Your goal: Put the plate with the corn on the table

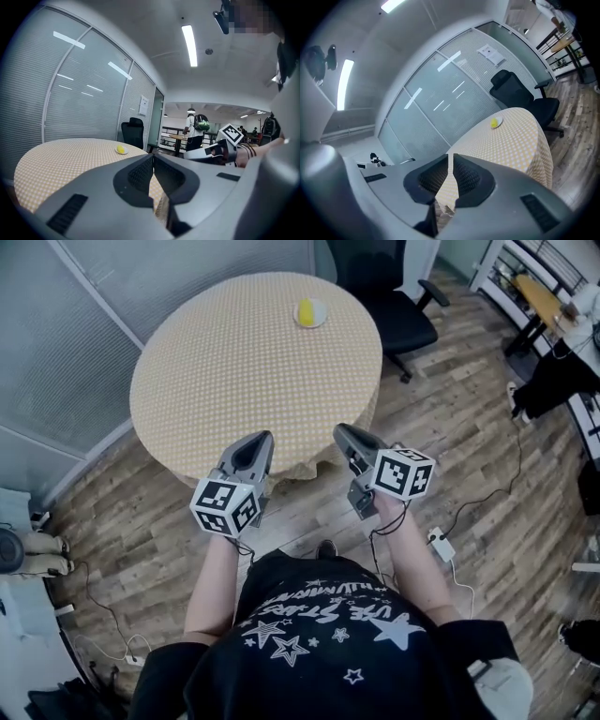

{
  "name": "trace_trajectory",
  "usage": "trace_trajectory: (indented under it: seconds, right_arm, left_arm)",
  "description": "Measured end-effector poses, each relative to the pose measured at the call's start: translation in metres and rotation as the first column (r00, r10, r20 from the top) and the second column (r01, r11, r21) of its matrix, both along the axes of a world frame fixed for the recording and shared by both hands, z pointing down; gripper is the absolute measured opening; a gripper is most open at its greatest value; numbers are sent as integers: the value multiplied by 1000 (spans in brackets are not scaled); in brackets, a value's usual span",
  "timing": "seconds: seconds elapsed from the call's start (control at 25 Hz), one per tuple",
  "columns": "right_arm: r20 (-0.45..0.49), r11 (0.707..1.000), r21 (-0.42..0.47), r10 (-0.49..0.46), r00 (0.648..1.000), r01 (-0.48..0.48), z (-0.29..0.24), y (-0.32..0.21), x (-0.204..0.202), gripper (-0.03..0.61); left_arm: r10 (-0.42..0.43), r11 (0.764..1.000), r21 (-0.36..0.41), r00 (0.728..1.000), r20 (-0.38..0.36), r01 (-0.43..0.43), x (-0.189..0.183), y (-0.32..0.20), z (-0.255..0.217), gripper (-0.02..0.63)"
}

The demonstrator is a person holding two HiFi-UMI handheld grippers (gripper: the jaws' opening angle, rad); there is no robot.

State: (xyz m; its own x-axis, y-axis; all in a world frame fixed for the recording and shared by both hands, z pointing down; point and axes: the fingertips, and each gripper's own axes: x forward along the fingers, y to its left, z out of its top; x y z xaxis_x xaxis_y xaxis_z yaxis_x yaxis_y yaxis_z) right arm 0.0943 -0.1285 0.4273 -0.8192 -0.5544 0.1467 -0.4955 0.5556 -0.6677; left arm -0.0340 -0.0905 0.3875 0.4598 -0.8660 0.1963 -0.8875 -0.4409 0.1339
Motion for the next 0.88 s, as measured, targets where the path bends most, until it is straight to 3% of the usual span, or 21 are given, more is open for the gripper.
trace_trajectory:
  seconds: [0.2, 0.44, 0.88]
  right_arm:
    - [-26, 998, 42, 42, 999, -41, -20, 13, -14, 49]
    - [24, 997, 38, 71, 997, -72, -35, 39, -49, 49]
    - [-47, 996, 50, 81, 996, -78, -33, 101, -103, 49]
  left_arm:
    - [51, 998, 30, 999, 5, -51, -13, 10, -16, 8]
    - [76, 996, 54, 997, 14, -76, -49, 38, -27, 8]
    - [100, 994, 53, 995, -30, -99, -103, 89, -22, 8]
